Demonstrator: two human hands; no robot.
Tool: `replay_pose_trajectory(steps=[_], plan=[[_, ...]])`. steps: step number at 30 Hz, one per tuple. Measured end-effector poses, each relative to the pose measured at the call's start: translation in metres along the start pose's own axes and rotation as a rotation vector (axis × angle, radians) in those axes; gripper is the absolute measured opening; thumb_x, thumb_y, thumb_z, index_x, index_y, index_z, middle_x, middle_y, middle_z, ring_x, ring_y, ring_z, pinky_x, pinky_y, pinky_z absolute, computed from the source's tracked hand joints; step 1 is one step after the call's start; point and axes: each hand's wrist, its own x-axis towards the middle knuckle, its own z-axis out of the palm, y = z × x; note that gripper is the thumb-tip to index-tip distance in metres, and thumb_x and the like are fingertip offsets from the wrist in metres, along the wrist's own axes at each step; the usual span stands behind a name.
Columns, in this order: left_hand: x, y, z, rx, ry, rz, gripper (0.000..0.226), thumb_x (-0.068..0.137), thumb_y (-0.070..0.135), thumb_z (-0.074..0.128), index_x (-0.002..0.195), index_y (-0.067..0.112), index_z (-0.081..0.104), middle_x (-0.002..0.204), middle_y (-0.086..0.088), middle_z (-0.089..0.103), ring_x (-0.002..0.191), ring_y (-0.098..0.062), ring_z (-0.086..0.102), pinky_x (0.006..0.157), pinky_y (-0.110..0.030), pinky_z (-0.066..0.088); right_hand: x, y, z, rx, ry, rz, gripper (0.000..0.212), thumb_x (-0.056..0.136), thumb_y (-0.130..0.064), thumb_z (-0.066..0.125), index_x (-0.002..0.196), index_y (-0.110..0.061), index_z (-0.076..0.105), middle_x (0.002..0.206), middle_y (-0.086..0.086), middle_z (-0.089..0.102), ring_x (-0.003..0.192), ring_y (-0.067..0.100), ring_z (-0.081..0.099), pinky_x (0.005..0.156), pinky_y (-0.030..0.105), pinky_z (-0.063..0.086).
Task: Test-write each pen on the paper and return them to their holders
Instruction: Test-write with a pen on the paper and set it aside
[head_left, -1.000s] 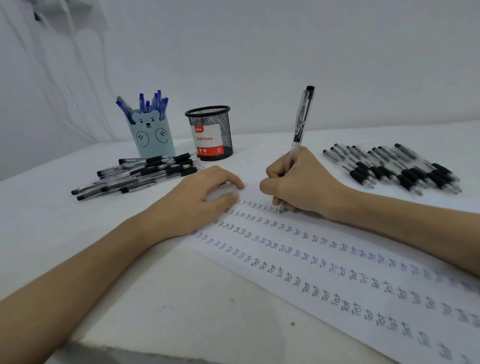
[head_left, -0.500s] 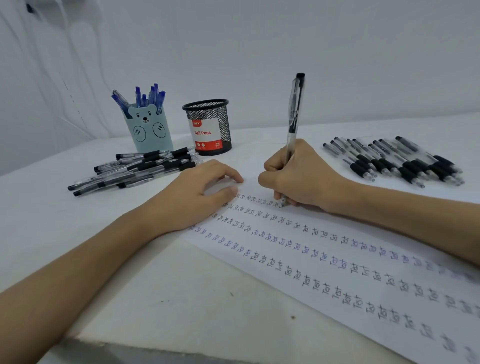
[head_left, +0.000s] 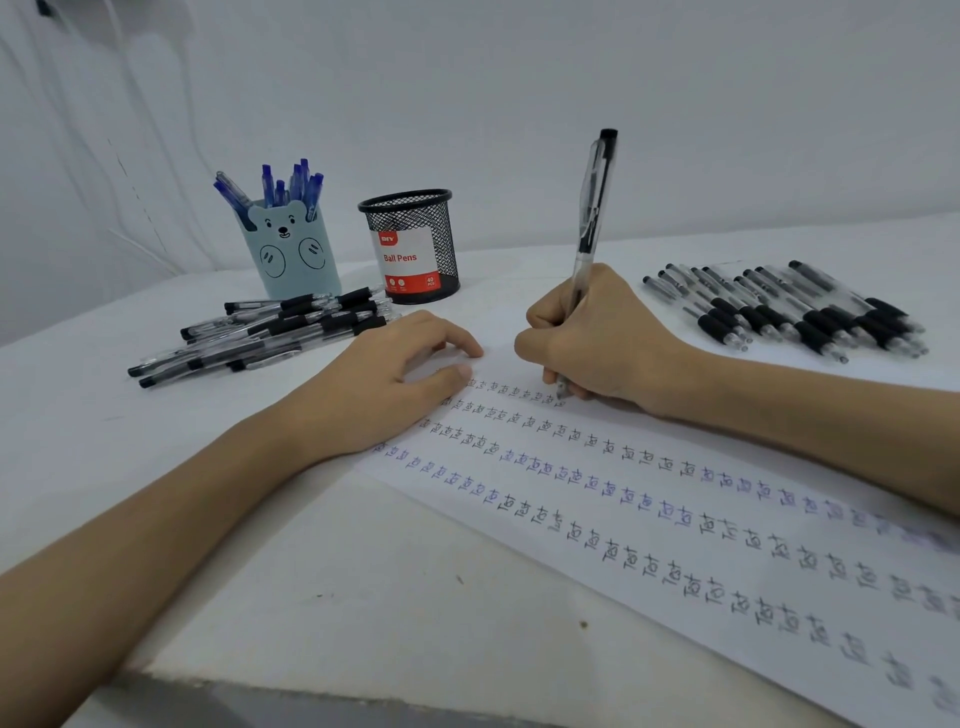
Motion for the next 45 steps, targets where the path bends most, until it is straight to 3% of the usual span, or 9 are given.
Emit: replay_pose_trajectory(steps=[2,10,15,19,24,31,35,40,45], plan=[[0.0,0.0,0.0,-0.004,-0.001,-0.004,0.033,0.083,0.043,0.046,0.109,0.031,0.061,0.11,0.023,0.055,0.105,0.01,0.046,0.086,0.002,0.028,0.001,0.001,0.0,0.001,0.011,0.017,0.06,0.076,0.005,0.052,0.028,-0.016,0.024,0.028,-0.01,0.026,0.03,0.004,0.046,0.031,0.012,0.027],[-0.001,0.0,-0.001,0.032,-0.016,-0.015,0.031,0.082,0.052,0.045,0.107,0.039,0.057,0.111,0.026,0.053,0.107,0.011,0.045,0.088,-0.002,0.029,0.001,0.0,0.0,0.038,0.06,0.068,0.056,0.077,0.005,0.052,0.032,-0.019,0.028,0.034,-0.003,0.034,0.027,0.007,0.04,0.032,0.013,0.024],[-0.005,0.003,-0.005,0.197,-0.025,-0.056,0.059,0.067,0.081,0.032,0.108,0.044,0.052,0.111,0.027,0.045,0.107,0.005,0.042,0.097,-0.032,0.033,0.005,-0.007,-0.014,0.197,0.042,0.277,0.037,0.082,-0.013,0.059,0.048,-0.008,0.045,0.033,0.0,0.042,0.028,0.012,0.031,0.039,0.016,0.025],[-0.004,0.006,-0.006,0.249,-0.052,-0.084,0.066,0.063,0.084,0.027,0.108,0.046,0.054,0.11,0.027,0.045,0.106,0.003,0.041,0.097,-0.038,0.034,0.01,-0.017,-0.028,0.099,0.013,0.244,0.027,0.087,-0.016,0.061,0.068,-0.011,0.043,0.031,-0.004,0.036,0.03,0.011,0.028,0.04,0.018,0.024],[-0.005,0.006,-0.006,0.302,-0.075,-0.115,0.071,0.062,0.084,0.019,0.117,0.051,0.05,0.121,0.029,0.045,0.11,0.004,0.036,0.096,-0.037,0.031,0.011,-0.013,-0.041,0.191,0.026,0.26,0.023,0.101,-0.031,0.039,0.09,-0.011,0.046,0.032,-0.002,0.035,0.032,0.015,0.024,0.046,0.024,0.019],[-0.007,0.007,-0.007,0.207,-0.1,-0.165,0.046,0.084,0.062,0.035,0.125,0.048,0.05,0.135,0.025,0.046,0.128,-0.004,0.036,0.11,-0.042,0.025,0.01,-0.012,-0.05,0.229,0.089,0.288,0.034,0.098,-0.037,0.045,0.082,-0.008,0.049,0.032,0.001,0.035,0.033,0.016,0.023,0.043,0.024,0.019],[-0.007,0.004,-0.003,0.144,-0.077,-0.12,0.044,0.085,0.054,0.036,0.125,0.045,0.052,0.134,0.023,0.048,0.128,-0.002,0.038,0.111,-0.033,0.028,0.01,-0.006,-0.05,0.21,0.139,0.291,0.033,0.096,-0.029,0.045,0.07,-0.01,0.042,0.031,0.002,0.035,0.029,0.016,0.022,0.04,0.021,0.018],[-0.005,0.012,0.002,0.196,0.106,-0.055,0.022,0.093,0.036,0.054,0.11,0.031,0.066,0.106,0.012,0.051,0.102,-0.007,0.048,0.09,-0.031,0.039,0.012,0.006,-0.049,-0.001,0.113,0.281,0.026,0.092,-0.018,0.043,0.072,-0.006,0.054,0.029,0.001,0.04,0.025,0.012,0.026,0.031,0.013,0.021],[-0.008,0.015,-0.003,0.104,0.031,-0.113,0.053,0.072,0.073,0.038,0.109,0.041,0.061,0.114,0.021,0.06,0.107,-0.002,0.053,0.098,-0.033,0.041,0.019,0.022,-0.064,-0.442,0.056,0.262,0.021,0.085,-0.016,0.056,0.075,0.0,0.065,0.057,0.007,0.058,0.05,0.019,0.048,0.05,0.023,0.038]])
